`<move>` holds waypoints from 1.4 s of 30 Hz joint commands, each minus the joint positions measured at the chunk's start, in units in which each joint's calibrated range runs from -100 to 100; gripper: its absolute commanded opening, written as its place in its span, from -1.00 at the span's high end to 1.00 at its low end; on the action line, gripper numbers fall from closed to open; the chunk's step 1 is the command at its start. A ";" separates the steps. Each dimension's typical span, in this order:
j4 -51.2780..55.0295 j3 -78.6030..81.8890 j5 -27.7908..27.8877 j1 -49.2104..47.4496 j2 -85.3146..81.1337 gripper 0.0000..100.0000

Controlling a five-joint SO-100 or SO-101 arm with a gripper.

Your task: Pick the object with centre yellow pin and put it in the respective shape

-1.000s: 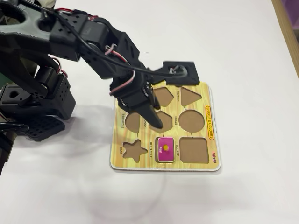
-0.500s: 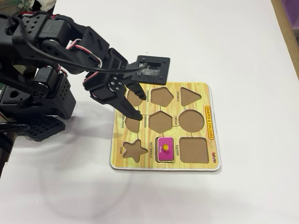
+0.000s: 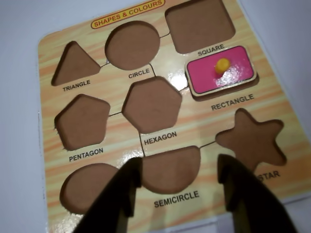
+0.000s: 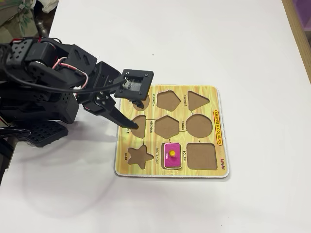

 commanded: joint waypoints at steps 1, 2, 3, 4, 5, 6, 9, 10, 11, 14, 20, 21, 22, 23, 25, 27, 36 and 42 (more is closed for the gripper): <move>-0.56 3.78 -0.13 0.06 -4.26 0.64; -0.56 5.22 -0.13 0.06 -5.01 0.64; -0.56 6.56 -0.13 0.06 -5.51 0.64; -0.56 7.82 -0.13 0.06 -5.93 0.64; -0.56 9.08 -0.13 0.06 -6.27 0.64; 0.39 9.26 0.13 0.06 -6.01 0.64; 4.45 9.26 0.08 0.06 -5.60 0.64; 6.35 9.26 0.08 0.15 -5.60 0.64; 8.60 9.26 0.02 0.15 -5.60 0.64; 14.13 9.26 -0.03 0.15 -5.68 0.64; 19.06 9.26 0.55 0.15 -6.27 0.64; 19.06 9.26 0.55 0.15 -6.35 0.64; 19.14 9.26 0.55 0.15 -6.35 0.64; 19.14 9.26 0.55 0.15 -6.35 0.64; 19.14 9.17 0.55 0.15 -6.35 0.64; 19.14 9.17 0.55 0.15 -6.35 0.64; 19.14 9.17 0.55 0.15 -6.35 0.64; 19.14 9.17 0.55 0.15 -6.35 0.64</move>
